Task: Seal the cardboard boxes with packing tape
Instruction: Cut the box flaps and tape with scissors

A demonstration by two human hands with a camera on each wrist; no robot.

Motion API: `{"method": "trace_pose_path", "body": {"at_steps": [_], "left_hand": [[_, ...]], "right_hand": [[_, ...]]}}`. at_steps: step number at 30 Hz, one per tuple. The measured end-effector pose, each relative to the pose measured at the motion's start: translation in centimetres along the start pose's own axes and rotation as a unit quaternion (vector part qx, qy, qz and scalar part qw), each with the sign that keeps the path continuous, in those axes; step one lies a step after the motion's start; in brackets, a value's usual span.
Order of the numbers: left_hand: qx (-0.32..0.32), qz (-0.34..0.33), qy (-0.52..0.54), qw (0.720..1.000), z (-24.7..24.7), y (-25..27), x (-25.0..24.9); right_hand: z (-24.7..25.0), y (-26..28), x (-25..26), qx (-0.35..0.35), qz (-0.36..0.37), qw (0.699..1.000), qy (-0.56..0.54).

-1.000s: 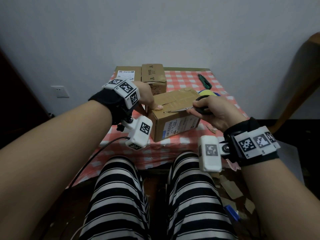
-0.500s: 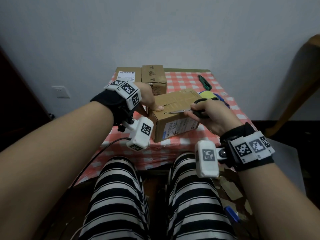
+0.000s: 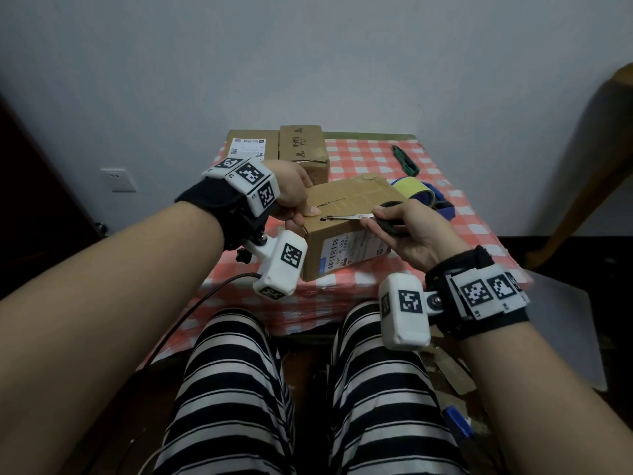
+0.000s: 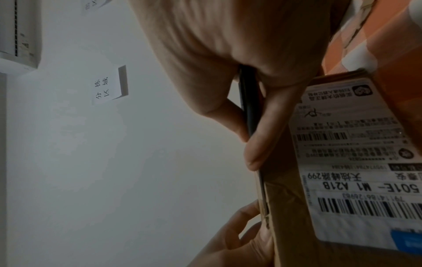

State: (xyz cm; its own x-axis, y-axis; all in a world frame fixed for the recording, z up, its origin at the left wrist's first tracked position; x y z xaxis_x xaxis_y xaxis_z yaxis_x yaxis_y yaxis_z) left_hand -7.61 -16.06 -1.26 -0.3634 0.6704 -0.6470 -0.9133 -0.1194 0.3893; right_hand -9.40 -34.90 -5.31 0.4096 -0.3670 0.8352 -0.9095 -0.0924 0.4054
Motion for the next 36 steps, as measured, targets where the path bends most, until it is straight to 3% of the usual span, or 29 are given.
{"method": "trace_pose_path", "body": {"at_steps": [23,33,36], "left_hand": [[0.013,-0.008,0.029,0.999,-0.2,0.3,0.1],[0.073,0.003,0.092,0.993,-1.5,0.7,1.1],[0.076,-0.003,0.061,0.995,-1.5,0.6,1.0]], "right_hand": [[0.2,-0.7,0.0,-0.005,0.010,1.000,-0.004],[1.9,-0.6,1.6,-0.025,0.044,0.998,-0.030],[2.3,-0.8,1.4,-0.029,0.046,0.998,-0.045]]}}
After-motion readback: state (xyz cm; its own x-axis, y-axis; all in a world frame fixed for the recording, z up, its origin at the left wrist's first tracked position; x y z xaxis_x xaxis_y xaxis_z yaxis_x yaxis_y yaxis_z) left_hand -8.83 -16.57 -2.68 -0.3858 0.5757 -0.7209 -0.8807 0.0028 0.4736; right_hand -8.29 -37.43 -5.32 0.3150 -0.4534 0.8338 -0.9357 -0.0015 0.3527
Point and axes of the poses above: each hand's wrist, its own y-axis away from the middle knuckle, its own z-axis out of the back of the hand, x = y × z, the point moved 8 cm from there along -y, towards the middle knuckle, and after that the axes turned 2 degrees about y, right-handed, at the moved point
